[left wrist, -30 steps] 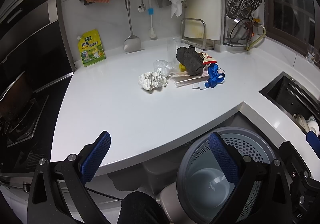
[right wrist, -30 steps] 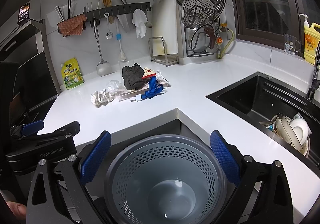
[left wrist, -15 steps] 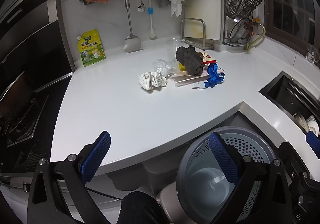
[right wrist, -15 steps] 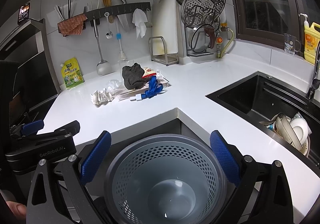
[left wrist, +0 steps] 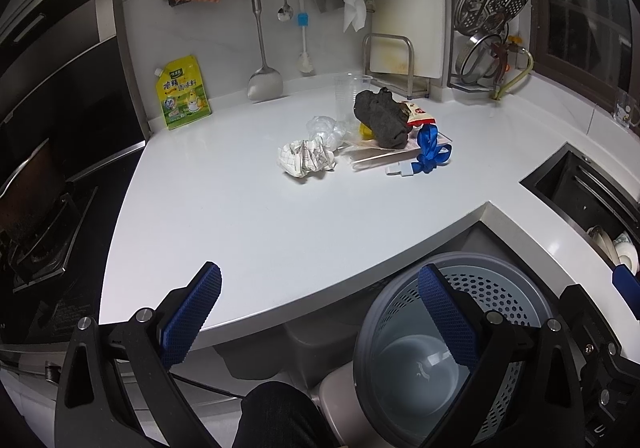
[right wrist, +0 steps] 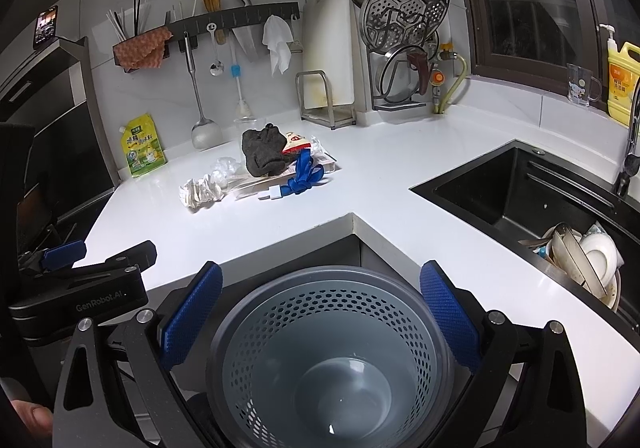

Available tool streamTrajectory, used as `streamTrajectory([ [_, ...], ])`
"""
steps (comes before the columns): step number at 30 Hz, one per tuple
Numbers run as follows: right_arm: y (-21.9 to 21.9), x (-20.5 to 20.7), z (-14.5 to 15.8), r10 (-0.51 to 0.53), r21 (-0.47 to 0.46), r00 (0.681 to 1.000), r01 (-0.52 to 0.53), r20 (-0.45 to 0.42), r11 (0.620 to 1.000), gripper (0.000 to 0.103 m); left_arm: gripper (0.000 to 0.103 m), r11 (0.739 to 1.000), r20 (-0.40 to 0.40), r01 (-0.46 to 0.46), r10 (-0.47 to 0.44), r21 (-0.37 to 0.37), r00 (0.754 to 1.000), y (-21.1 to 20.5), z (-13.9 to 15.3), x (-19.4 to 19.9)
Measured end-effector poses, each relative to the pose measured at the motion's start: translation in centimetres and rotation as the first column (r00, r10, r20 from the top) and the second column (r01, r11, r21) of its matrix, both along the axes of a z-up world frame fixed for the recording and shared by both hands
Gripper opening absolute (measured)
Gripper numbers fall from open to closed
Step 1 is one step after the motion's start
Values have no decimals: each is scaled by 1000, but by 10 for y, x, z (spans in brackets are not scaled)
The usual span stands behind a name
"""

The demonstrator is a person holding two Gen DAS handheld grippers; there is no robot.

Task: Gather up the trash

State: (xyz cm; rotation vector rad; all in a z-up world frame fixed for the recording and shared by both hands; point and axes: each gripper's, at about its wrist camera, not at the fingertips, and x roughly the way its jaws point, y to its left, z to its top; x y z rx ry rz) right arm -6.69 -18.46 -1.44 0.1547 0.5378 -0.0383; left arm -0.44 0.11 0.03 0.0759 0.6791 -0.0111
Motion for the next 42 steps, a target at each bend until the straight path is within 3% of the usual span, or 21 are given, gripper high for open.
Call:
streamTrajectory([
  [15,-4,46,-11,25,-5,999,-25,-38,1000,95,97,996,-17,-79,79,-29,997,31,-3,43],
  [25,-18,118,11,38,-10,999,-39,-22,999,95,97,991,11,-126,126,-43,992,52,10,103],
  [32,-27,184,11,66,-8,996,-66,-52,998,95,97,990,-7,-136,136,-22,991,53,4,143],
  [42,-29,278,7,119,-19,987,-122,-109,992,94,97,990,-44,-135,134,-29,990,44,-12,172],
])
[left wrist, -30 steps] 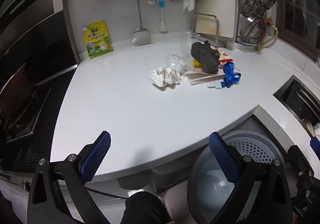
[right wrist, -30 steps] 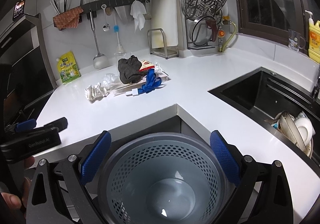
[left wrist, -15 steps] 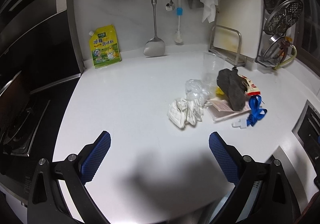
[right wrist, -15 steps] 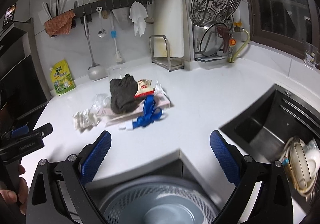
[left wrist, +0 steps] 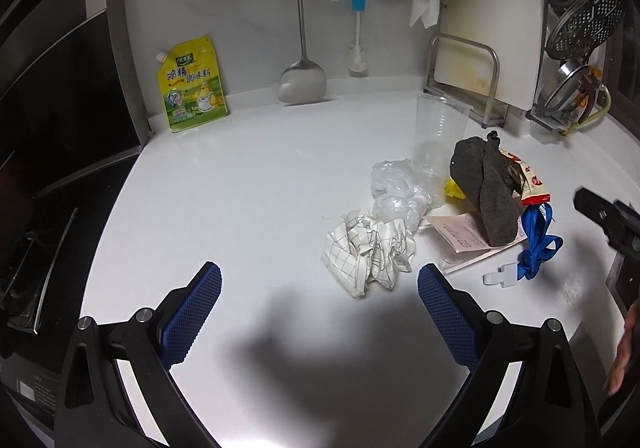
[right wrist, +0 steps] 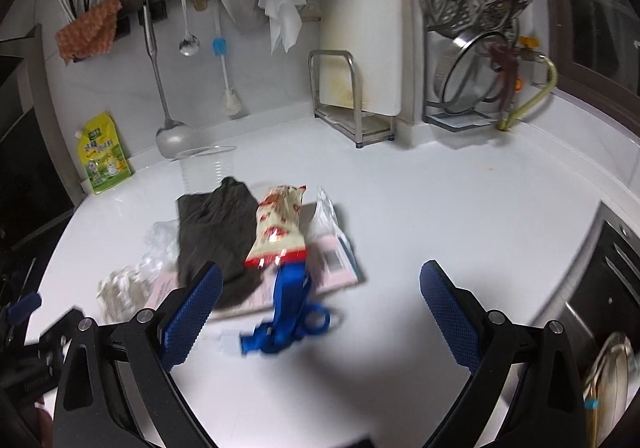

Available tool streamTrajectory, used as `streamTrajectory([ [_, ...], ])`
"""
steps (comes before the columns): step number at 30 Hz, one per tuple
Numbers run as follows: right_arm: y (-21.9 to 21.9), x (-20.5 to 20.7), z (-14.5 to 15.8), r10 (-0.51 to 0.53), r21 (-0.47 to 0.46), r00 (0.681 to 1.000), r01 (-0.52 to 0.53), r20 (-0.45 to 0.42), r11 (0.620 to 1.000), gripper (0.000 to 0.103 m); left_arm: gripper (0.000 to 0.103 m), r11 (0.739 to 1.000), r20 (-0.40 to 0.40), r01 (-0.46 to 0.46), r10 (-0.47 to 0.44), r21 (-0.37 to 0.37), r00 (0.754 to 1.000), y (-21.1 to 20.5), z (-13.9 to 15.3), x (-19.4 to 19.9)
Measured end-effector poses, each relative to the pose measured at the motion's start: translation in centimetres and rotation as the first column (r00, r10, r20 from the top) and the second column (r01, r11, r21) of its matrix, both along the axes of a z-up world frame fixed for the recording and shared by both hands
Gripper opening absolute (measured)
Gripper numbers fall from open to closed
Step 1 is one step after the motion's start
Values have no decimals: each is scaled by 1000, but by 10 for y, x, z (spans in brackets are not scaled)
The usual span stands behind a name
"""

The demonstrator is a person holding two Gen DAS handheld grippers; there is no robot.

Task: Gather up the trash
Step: 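Grasp the red-and-white snack wrapper with the right gripper while the left gripper grasps the crumpled checked paper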

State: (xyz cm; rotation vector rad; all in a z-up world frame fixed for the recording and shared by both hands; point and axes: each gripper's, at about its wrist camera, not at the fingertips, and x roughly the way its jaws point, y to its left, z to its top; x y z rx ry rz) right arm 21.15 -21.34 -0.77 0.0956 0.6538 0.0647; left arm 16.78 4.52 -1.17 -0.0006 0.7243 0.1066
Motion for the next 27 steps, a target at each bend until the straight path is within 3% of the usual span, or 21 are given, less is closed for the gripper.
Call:
streamTrajectory([
  [8,13,54,-15,39,-60,998,-42,-55,997,94,97,1000,-27,-20,20,-11,999,1,-15,13],
  [14,21,72,-24,52,-91,996,-58,-74,994,93,97,999,-33,-29,29,-14,999,2,-19,17],
  [16,21,76,-26,57,-86,995,-64,-79,994,85,97,999,-32,-29,28,-14,999,2,-19,17],
  [18,22,80,-27,66,-85,993,-74,-97,994,67,97,999,-31,-29,29,-13,999,1,-20,18],
  [19,22,82,-29,75,-81,991,-85,-112,993,63,97,999,-32,-29,28,-15,999,1,-20,18],
  [20,23,84,-30,86,-76,989,-95,-122,992,54,97,999,-33,-28,28,-15,999,1,-20,19],
  [21,24,85,-31,94,-74,987,-104,-129,992,39,97,1000,-34,-28,28,-14,999,1,-20,19],
  [22,24,84,-32,102,-73,986,-112,-135,991,34,97,1000,-33,-29,28,-13,999,1,-21,19],
  [27,19,67,-22,124,-41,990,-127,-69,991,34,97,999,-23,-26,26,-28,999,3,-20,17],
])
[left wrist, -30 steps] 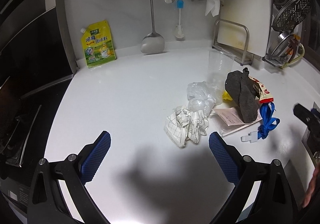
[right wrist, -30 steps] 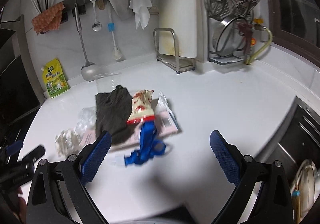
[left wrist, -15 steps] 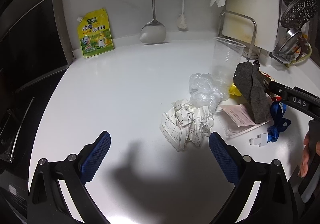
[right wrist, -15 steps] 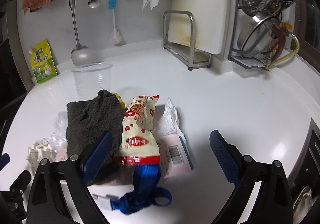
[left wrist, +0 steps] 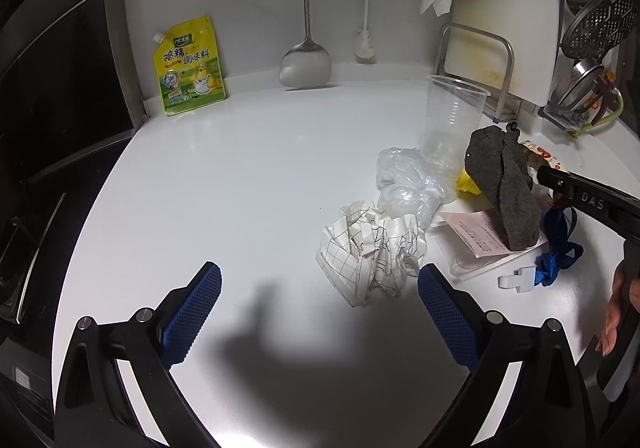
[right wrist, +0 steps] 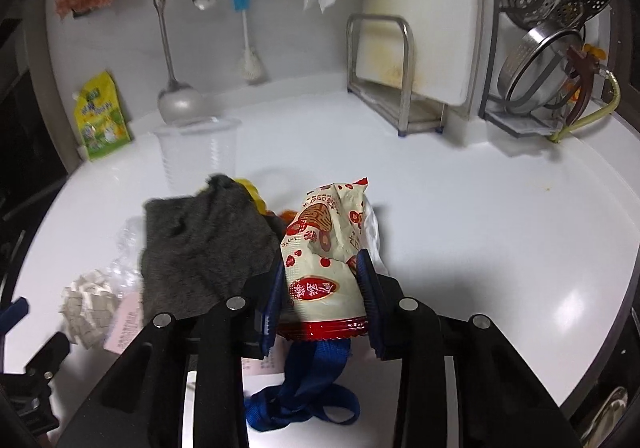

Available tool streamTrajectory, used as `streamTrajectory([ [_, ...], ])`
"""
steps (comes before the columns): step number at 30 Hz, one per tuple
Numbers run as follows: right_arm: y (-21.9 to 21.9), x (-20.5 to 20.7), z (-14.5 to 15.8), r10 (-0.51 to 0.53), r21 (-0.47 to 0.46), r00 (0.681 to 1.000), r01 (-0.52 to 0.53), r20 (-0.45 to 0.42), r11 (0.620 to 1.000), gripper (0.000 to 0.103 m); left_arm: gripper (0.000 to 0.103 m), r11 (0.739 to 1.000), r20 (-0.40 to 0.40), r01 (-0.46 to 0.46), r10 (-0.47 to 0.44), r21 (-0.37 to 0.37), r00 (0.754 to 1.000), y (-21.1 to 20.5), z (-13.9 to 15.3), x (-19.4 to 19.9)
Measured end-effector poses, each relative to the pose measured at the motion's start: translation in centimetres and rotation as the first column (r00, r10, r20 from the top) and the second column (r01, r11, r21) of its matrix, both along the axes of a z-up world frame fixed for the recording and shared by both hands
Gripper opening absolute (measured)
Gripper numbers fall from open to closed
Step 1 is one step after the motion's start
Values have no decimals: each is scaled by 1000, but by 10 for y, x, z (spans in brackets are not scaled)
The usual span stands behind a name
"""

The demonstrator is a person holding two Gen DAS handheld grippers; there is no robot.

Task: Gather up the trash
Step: 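Grasp the red-and-white snack wrapper with the right gripper while the left gripper grasps the crumpled checked paper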

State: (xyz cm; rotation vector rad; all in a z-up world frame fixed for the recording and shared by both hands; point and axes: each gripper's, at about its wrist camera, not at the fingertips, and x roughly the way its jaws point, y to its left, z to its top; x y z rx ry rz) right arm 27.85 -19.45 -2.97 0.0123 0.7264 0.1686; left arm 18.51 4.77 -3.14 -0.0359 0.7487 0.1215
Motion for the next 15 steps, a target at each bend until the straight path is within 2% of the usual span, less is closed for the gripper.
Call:
streamTrajectory([
  [5,-17,-18,14,-18,92,999,15,40,996,34,97,1000,-9,-4,4,-18,1000,5,-2,1],
  [12,-29,-56,15,-43,150,997,34,59,988,34,97,999,-21,3,-4,-49,1000,8,-5,3],
  [15,-30,-70,13,-39,171,998,29,56,985,34,97,999,-36,15,-16,-32,999,1,-8,12],
])
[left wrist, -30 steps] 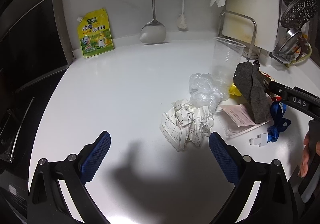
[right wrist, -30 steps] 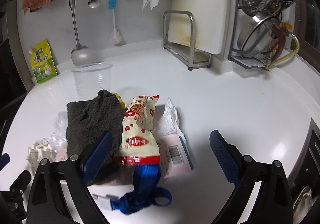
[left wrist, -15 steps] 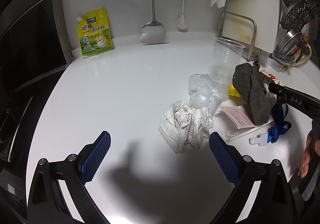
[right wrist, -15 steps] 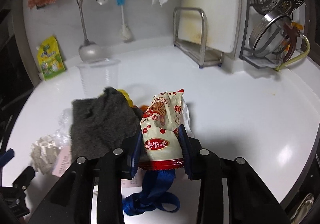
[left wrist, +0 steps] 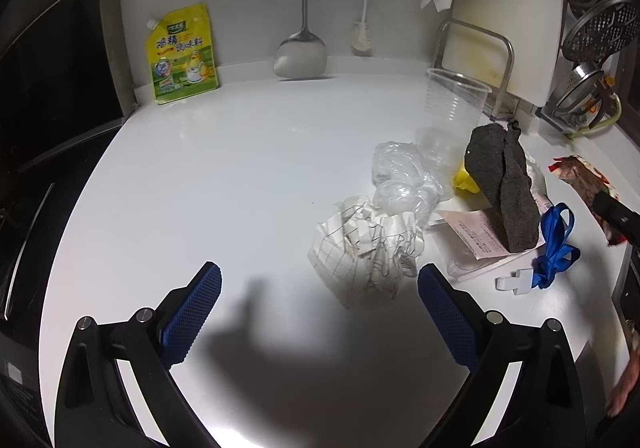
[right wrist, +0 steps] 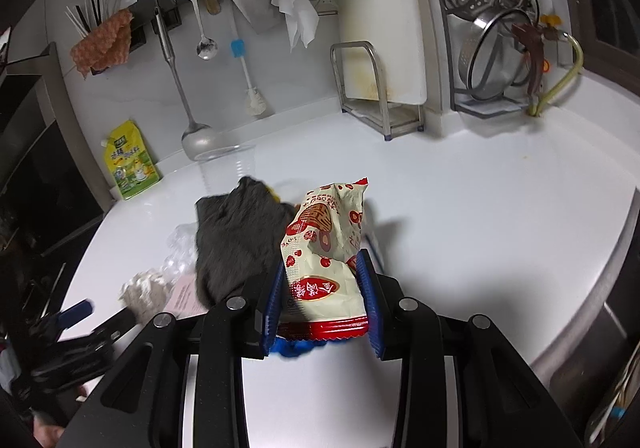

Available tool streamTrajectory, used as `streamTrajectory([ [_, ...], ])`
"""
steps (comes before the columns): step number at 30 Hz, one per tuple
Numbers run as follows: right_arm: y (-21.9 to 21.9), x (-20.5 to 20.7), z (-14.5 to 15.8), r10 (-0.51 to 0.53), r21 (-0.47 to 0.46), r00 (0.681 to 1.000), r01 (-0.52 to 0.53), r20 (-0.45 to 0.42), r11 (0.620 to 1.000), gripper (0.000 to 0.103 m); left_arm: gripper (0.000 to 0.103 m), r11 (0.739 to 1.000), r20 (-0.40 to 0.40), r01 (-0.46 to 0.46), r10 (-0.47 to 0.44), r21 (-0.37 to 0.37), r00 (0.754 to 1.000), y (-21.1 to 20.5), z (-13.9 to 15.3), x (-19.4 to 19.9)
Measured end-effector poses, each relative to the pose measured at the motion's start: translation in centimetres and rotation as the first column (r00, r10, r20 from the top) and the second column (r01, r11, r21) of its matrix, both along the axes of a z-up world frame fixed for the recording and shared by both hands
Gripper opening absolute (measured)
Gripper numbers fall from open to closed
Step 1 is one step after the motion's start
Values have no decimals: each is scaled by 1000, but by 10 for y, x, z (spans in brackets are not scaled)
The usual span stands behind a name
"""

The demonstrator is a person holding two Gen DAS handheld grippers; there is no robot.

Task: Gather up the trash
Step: 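Grasp the red-and-white snack wrapper with the right gripper while the left gripper grasps the crumpled checked paper, then carry the wrapper and paper over the grey bin with both grippers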

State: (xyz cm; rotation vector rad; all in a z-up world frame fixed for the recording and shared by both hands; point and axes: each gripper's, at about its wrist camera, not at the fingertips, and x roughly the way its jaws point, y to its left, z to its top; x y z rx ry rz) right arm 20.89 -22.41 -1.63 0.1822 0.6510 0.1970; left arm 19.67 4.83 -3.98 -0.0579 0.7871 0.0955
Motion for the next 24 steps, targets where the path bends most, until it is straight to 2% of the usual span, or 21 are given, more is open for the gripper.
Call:
streamTrajectory([
  [7,2,-26,3,14,36,1000,-15,17,999,34,97,1000,-86,8,-7,15,996,-8,-10,27],
  [9,3,-32,3,14,36,1000,-15,21,999,34,94,1000,-99,17,-16,10,995,-10,-12,32],
  [10,4,-33,3,13,36,1000,-14,21,999,34,90,1000,-99,18,-17,8,995,-10,-12,34],
  [12,4,-37,1,10,41,1000,-11,19,999,34,69,1000,-108,25,-24,2,994,-10,-14,38],
  [13,4,-39,0,9,43,1000,-9,16,999,34,63,999,-121,32,-32,-7,992,-9,-16,40],
  [14,4,-40,-2,7,44,1000,-7,14,999,34,51,999,-131,40,-42,-21,990,-8,-17,42],
  [15,4,-42,-4,5,47,1000,-6,10,999,34,46,998,-133,47,-51,-34,990,-8,-18,43],
  [19,4,-49,-11,3,55,1000,-2,-8,998,34,37,995,-111,68,-76,-74,991,-2,-16,40],
  [24,4,-63,-17,-7,62,1000,9,-19,998,34,36,997,-55,73,-75,-25,996,-1,-5,19],
])
